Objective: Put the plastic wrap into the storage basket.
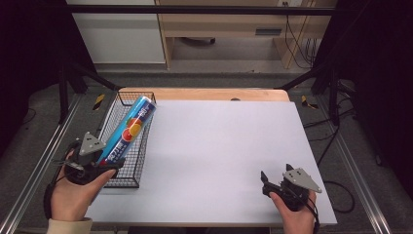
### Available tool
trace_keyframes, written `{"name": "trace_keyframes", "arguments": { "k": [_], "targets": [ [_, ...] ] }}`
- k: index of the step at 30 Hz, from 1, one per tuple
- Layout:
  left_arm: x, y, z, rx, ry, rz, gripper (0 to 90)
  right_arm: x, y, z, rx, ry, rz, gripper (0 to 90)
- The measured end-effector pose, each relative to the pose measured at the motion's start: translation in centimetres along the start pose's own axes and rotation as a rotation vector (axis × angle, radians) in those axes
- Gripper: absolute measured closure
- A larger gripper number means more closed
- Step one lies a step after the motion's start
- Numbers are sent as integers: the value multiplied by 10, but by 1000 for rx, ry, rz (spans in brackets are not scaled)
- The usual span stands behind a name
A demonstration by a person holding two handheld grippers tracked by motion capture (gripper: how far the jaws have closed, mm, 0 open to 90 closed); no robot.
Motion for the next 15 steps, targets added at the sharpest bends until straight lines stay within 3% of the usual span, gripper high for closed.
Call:
{"name": "trace_keyframes", "arguments": {
  "k": [4, 8, 15],
  "targets": [
    [-1, 7, 3, -18, 16, -21, 319, 0, 1, 0, 0, 1, -3, 140],
    [-3, 14, 9, -72, 58, -20, 319, 0, 0, 0, 0, 1, -2, 143],
    [-4, 22, 20, -117, 107, -25, 319, -1, 2, 0, -7, -2, -4, 144]
  ]
}}
Point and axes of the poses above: each handheld gripper's, and its own axes: z roughly forward along the jaws, x roughly out of its underside, y roughly to its left, the point moved 7 cm from there along z, roughly forward along the jaws, and after that the axes turned 5 degrees about -z, right-handed, at the moved point
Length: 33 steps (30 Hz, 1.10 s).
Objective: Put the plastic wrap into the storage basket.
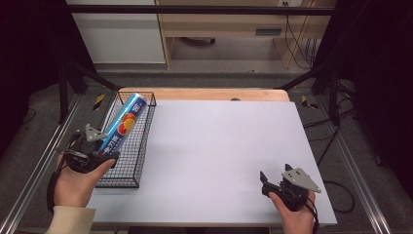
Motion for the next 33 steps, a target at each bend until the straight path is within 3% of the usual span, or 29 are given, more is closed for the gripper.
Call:
{"name": "trace_keyframes", "arguments": {
  "k": [19, 33],
  "targets": [
    [6, 5, 7, -60, 58, 32, 320, 0, -1, 0, 0, -2, 8, 143],
    [13, 5, 11, -71, 74, 27, 320, -1, 0, 0, -5, -2, 9, 143]
  ]
}}
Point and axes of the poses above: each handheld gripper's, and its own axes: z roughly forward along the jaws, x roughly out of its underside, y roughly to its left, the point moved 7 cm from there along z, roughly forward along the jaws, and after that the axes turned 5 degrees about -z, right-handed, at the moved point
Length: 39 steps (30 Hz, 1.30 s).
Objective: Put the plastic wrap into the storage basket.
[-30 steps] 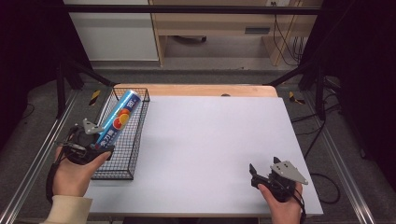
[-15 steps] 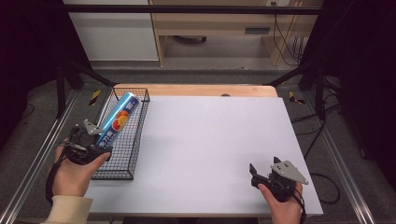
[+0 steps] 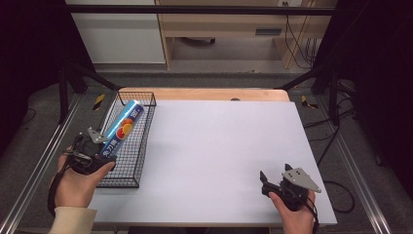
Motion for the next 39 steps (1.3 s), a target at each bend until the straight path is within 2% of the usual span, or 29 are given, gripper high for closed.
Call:
{"name": "trace_keyframes", "arguments": {
  "k": [13, 18, 21, 34, 39],
  "targets": [
    [6, 0, 6, -13, 28, 6, 320, 0, 0, 1, -2, 1, -2, 143],
    [7, 1, 10, -34, 57, 18, 320, 0, 1, 1, -5, 2, -5, 143],
    [7, 0, 13, -53, 50, 24, 320, 0, 1, 1, -6, 2, -5, 143],
    [9, 4, 26, -76, 119, 44, 320, 0, 2, 1, -11, 4, -10, 143],
    [8, 4, 27, -71, 139, 49, 320, 0, 2, 2, -12, 4, -11, 143]
  ]
}}
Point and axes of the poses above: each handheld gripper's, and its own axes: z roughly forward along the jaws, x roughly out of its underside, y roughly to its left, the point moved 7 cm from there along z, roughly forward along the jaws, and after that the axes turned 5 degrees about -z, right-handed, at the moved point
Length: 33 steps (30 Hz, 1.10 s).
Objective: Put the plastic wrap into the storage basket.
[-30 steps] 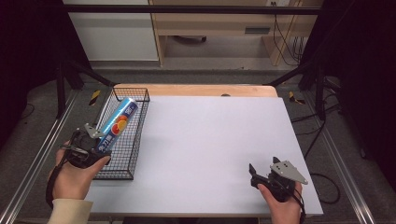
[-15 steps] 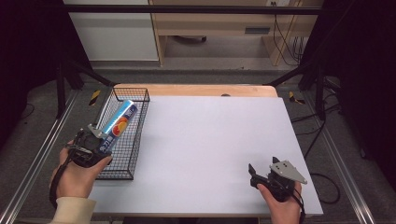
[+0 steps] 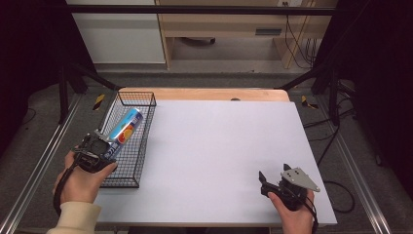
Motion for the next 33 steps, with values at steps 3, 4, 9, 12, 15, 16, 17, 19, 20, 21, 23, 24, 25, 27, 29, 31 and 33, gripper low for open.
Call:
{"name": "trace_keyframes", "arguments": {
  "k": [3, 4, 9, 12, 15, 16, 17, 19, 20, 21, 23, 24, 25, 27, 29, 31, 33],
  "targets": [
    [0, 1, 2, -2, 13, 0, 320, 0, 1, 0, -5, 3, 3, 143],
    [0, 1, 3, -5, 18, 4, 320, 0, 1, 0, -6, 4, 3, 143],
    [-1, -1, 6, -4, 34, 10, 320, 0, 1, 1, -6, 2, 3, 143],
    [-1, -2, 8, -3, 44, 11, 320, 0, 1, 1, -6, 2, 3, 143],
    [-2, -2, 10, -11, 58, 11, 320, 0, 1, 0, -8, 3, 2, 143],
    [-2, -2, 10, -9, 63, 12, 320, 0, 1, 0, -8, 3, 1, 143],
    [-2, -2, 11, -8, 65, 11, 320, 0, 1, 0, -8, 3, 1, 143],
    [-3, -3, 11, -13, 70, 10, 320, 0, 1, 1, -8, 3, 3, 143],
    [-4, -3, 12, -12, 78, 14, 320, 0, 1, 1, -8, 3, 2, 143],
    [-5, -2, 12, -19, 82, 18, 320, 0, 1, 1, -9, 3, 2, 143],
    [-7, -3, 13, -15, 83, 13, 320, 0, 1, 0, -10, 3, 3, 143],
    [-7, -3, 13, -17, 86, 14, 320, 0, 1, 0, -10, 3, 3, 143],
    [-8, -3, 13, -16, 90, 14, 320, 0, 1, 0, -9, 3, 2, 143],
    [-9, -3, 14, -18, 97, 14, 320, 0, 1, 1, -10, 3, 3, 143],
    [-9, -2, 16, -11, 99, 8, 320, 0, 1, 1, -9, 3, 2, 143],
    [-10, -2, 17, -14, 104, 6, 320, 0, 1, 1, -11, 4, 2, 143],
    [-10, -2, 18, -21, 111, 8, 320, 0, 1, 0, -11, 3, 1, 143]
  ]
}}
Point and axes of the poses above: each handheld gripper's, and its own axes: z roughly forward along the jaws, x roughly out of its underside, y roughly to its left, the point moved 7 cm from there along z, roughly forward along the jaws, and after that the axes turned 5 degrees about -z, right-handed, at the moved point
